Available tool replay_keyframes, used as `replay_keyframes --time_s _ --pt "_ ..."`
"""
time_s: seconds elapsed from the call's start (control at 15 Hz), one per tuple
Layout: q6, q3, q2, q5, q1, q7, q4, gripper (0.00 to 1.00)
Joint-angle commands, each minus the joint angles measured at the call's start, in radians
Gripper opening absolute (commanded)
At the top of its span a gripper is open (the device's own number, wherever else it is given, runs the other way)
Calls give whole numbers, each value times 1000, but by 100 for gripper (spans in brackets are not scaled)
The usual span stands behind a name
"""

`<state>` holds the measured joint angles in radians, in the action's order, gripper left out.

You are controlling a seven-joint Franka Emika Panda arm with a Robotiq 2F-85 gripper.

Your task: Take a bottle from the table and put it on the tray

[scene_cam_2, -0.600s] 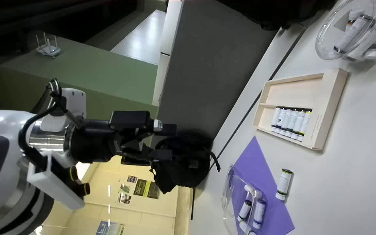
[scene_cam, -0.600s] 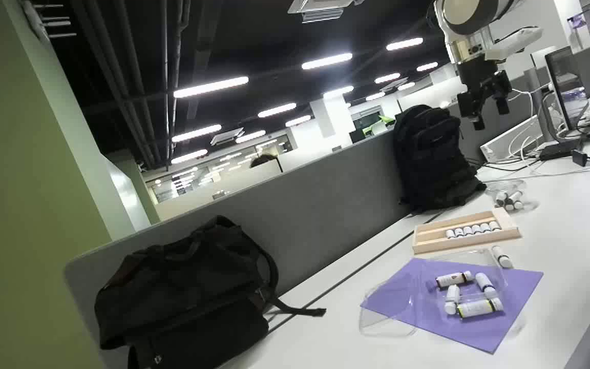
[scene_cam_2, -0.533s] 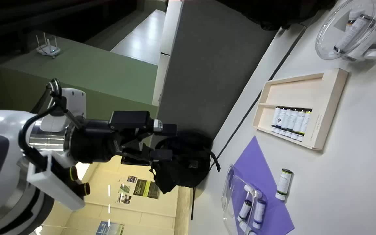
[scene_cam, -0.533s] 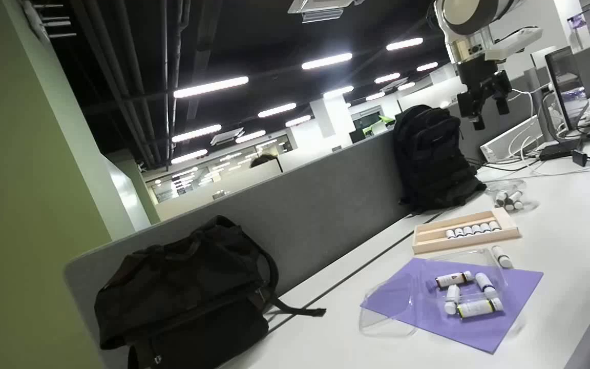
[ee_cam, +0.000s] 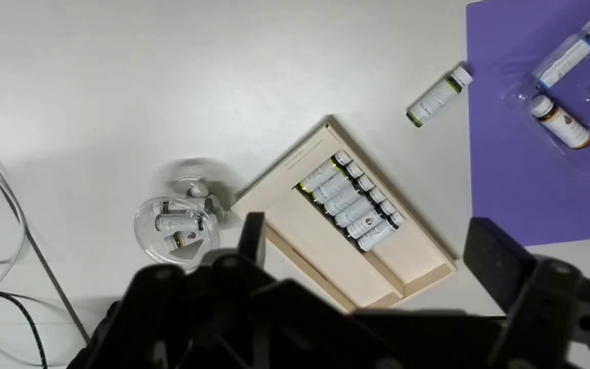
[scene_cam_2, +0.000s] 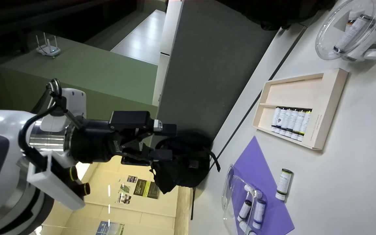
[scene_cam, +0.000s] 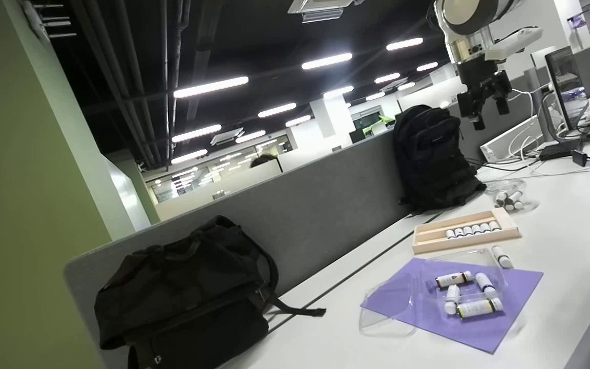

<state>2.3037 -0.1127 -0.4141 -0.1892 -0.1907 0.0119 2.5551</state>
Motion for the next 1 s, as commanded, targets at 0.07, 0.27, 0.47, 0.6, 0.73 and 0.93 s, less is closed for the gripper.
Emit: replay_keyframes --time_s 0.07,0.27,0.47,0.6,0.73,0.93 --pt "89 17 95 6 -2 -93 0 100" --pt "256 59 236 -38 -39 -315 15 100" --pt "368 63 377 -88 -56 -509 12 100" --pt "391 35 458 -98 -39 -612 -2 100" --pt "384 8 433 -66 -6 -542 24 100" --pt "391 -11 498 -59 10 -591 6 100"
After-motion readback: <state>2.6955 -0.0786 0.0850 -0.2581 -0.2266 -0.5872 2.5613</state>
